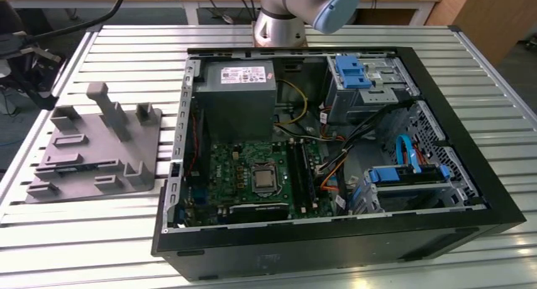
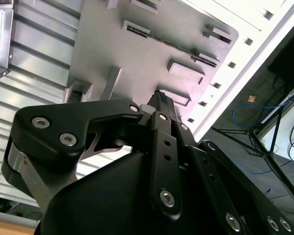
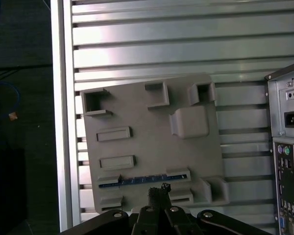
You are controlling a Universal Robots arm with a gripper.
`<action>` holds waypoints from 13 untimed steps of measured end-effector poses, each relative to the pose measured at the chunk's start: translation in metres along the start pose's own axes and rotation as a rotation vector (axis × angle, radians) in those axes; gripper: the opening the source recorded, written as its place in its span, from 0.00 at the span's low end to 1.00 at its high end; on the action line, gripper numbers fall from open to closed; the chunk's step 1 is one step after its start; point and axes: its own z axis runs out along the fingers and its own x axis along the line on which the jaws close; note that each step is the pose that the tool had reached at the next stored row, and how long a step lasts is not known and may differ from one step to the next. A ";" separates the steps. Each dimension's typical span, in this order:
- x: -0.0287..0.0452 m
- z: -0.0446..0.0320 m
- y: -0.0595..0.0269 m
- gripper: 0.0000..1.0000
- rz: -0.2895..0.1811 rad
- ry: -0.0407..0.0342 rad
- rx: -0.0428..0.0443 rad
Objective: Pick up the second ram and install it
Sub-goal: 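Reach for the second ram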
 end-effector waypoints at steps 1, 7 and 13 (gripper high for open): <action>0.0001 0.0010 -0.0001 0.10 0.000 -0.0001 0.0000; 0.0009 0.0070 -0.0011 0.10 0.000 0.0000 0.0000; 0.0013 0.0127 -0.0021 0.10 0.000 -0.0001 -0.0001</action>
